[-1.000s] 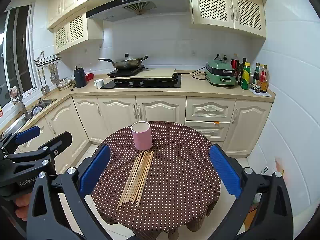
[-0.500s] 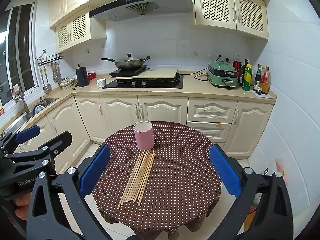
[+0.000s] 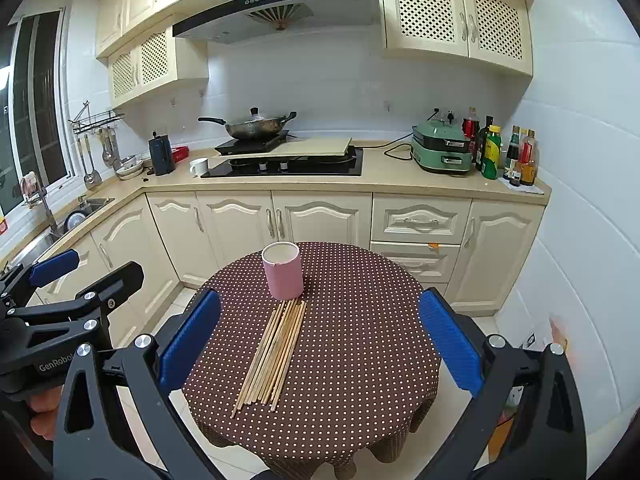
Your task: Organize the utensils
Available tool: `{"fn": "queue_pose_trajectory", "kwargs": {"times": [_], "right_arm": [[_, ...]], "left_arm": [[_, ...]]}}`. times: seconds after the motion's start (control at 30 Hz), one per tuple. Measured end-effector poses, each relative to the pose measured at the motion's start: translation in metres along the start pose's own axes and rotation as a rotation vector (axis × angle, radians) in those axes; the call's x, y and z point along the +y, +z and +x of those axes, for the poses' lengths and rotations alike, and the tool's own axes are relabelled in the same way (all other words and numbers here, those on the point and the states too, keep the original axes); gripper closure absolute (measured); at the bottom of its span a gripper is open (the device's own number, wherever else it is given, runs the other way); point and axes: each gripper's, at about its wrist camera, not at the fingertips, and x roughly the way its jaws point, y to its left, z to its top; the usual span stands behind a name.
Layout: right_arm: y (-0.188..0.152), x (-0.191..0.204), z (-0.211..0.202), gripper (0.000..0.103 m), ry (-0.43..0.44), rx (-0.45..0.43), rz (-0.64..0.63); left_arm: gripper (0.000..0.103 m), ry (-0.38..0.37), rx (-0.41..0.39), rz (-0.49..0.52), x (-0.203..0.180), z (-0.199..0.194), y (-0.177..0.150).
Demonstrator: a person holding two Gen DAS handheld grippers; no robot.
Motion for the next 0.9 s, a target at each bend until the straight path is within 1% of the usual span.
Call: {"fn": "queue_pose_trajectory", "kwargs": {"times": [0.47,0.9], "right_arm": [[0.004,-0.002,0.006,0.007,0.013,0.018,0.009],[0.003,-0.001,0.026,0.007,0.024,0.060,0.025]], "left_arm": [[0.007,-0.002,0.009,-0.008,0.001,0.003,0.000],[0.007,-0.002,0.067,-0.030,0.008,0.022,-0.004]]}}
